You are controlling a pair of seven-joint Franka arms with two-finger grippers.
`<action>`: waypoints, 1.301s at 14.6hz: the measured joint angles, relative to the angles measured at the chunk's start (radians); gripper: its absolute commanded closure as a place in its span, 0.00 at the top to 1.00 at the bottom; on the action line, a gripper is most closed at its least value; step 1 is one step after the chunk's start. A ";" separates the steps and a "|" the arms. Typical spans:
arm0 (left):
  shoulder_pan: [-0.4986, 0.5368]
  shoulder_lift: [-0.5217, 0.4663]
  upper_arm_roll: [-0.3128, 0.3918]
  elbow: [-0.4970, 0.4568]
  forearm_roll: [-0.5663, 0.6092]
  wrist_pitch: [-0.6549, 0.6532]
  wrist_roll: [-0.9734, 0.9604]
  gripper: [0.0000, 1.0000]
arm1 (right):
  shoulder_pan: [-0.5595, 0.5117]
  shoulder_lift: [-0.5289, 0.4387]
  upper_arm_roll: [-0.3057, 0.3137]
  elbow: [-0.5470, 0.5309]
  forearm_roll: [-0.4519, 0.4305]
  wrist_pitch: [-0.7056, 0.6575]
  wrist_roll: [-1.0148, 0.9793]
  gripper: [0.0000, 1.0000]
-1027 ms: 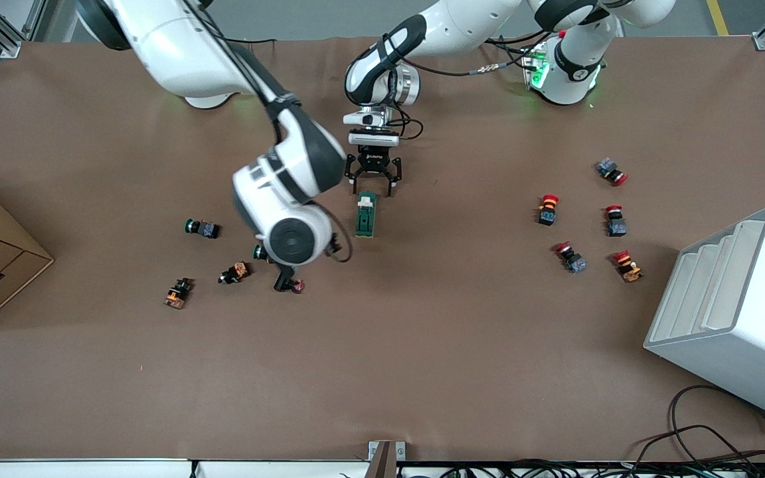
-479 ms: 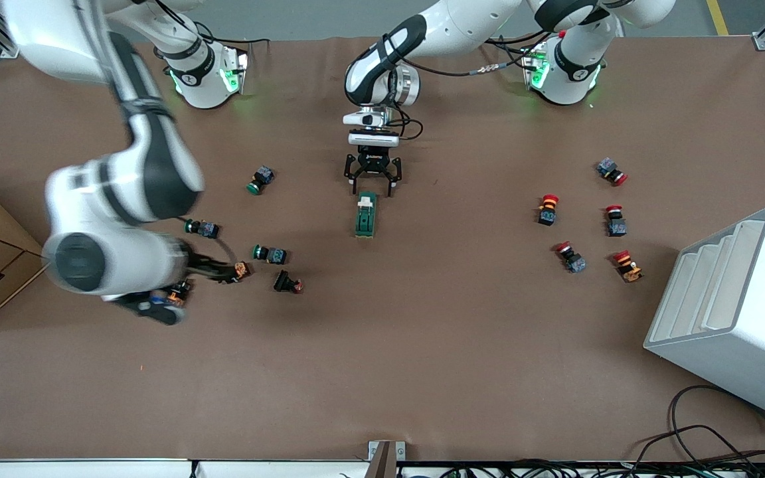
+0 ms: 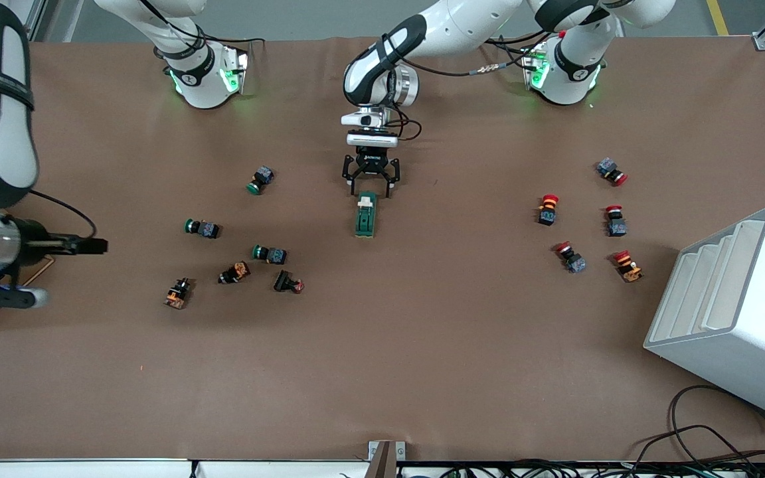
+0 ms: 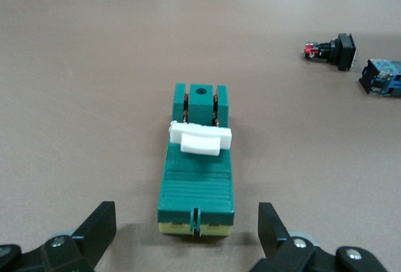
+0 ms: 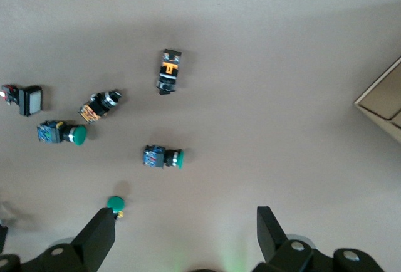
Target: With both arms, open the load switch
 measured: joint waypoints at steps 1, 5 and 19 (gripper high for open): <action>0.001 0.000 0.000 0.003 0.000 0.000 0.000 1.00 | -0.011 -0.013 0.000 0.000 -0.002 -0.002 -0.021 1.00; 0.002 -0.007 -0.002 0.045 -0.113 0.000 0.082 1.00 | -0.024 -0.053 0.002 0.002 -0.008 -0.004 -0.036 1.00; 0.124 -0.206 -0.010 0.282 -0.710 0.013 0.723 1.00 | -0.039 -0.105 0.024 0.005 0.044 -0.073 -0.046 1.00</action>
